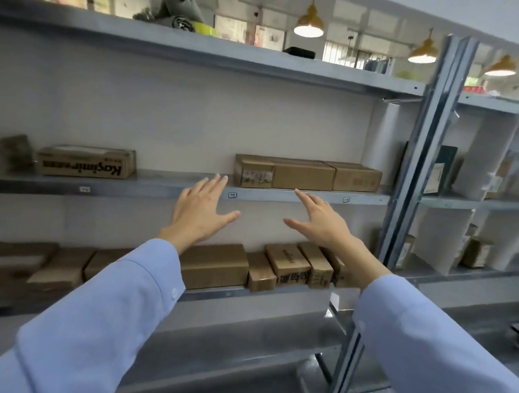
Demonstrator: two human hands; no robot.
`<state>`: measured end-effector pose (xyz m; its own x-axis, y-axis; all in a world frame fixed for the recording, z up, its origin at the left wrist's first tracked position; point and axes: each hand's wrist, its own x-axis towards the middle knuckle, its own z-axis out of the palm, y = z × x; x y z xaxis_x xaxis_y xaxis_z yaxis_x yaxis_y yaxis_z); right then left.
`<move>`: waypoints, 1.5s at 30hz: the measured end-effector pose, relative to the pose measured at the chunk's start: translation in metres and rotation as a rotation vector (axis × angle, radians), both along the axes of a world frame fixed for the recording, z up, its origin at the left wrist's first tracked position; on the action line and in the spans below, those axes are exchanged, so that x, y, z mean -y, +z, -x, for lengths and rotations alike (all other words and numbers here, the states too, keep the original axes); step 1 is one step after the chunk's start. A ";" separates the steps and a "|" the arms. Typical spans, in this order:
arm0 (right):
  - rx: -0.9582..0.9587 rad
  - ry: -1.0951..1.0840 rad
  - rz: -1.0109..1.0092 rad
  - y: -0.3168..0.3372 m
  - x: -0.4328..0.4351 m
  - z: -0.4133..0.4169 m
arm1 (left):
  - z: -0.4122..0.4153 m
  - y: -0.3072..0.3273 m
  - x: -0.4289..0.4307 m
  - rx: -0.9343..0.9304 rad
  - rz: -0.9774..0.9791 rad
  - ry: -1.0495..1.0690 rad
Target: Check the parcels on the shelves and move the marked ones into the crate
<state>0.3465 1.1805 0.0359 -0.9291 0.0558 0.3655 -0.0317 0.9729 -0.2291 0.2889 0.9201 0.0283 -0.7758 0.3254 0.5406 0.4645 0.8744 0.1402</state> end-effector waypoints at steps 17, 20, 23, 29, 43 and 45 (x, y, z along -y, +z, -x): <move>-0.161 0.221 -0.049 0.026 -0.058 0.275 | 0.213 0.012 -0.069 -0.016 -0.100 0.115; -0.149 0.237 -0.089 0.021 -0.061 0.301 | 0.240 0.008 -0.079 0.006 -0.105 0.104; -0.169 0.245 -0.141 0.016 -0.062 0.320 | 0.261 0.007 -0.087 0.019 -0.125 0.077; -0.186 0.251 -0.224 0.015 -0.058 0.332 | 0.290 0.008 -0.097 0.060 -0.207 -0.023; -0.186 0.373 0.021 0.006 0.000 0.344 | 0.316 0.001 -0.035 0.038 -0.241 -0.121; -0.174 0.389 0.157 0.002 0.007 0.344 | 0.320 -0.002 -0.029 0.042 -0.296 -0.153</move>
